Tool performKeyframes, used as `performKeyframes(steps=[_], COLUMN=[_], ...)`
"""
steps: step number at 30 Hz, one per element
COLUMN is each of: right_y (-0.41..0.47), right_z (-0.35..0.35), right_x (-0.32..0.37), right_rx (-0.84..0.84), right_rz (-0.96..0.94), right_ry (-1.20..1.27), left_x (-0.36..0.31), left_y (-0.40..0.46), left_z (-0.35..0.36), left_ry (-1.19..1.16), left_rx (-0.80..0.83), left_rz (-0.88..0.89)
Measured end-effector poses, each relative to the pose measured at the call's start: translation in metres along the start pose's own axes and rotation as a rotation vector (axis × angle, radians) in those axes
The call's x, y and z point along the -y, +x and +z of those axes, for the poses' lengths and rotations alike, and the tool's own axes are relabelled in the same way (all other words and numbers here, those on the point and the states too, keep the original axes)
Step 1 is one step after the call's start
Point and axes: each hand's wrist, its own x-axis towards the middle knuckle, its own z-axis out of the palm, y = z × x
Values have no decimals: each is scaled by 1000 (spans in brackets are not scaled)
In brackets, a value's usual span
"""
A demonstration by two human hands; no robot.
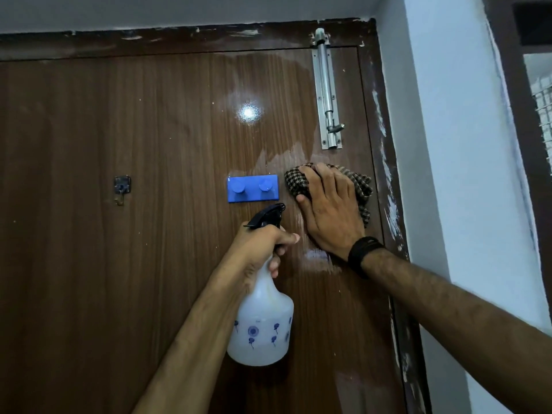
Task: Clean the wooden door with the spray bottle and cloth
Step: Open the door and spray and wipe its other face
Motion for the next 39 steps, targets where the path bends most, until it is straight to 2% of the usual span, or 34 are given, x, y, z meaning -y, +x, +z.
performKeyframes(steps=[6, 11, 15, 19, 24, 29, 32, 36, 39], right_y=[-24, 30, 66, 40, 15, 68, 92, 101, 100], right_z=[-2, 8, 12, 8, 9, 12, 13, 4, -2], right_x=[8, 13, 16, 17, 17, 27, 31, 19, 1], right_rx=[9, -47, -5, 23, 2, -29, 28, 211, 232], right_rz=[-67, -23, -23, -89, -70, -27, -178, -460, -516], right_ry=[11, 51, 56, 92, 89, 156, 235, 250, 204], left_x=[-7, -25, -37, -39, -34, -38, -42, -43, -39], left_y=[-2, 3, 10, 10, 6, 4, 4, 2, -2], left_z=[-4, -7, -16, -27, -37, -43, -47, -55, -59], left_ry=[-39, -44, -80, -89, -86, -78, -97, -132, -130], left_rx=[-67, -56, -55, -56, -64, -65, -91, -97, -110], left_rz=[43, 75, 62, 57, 18, 4, 12, 23, 26])
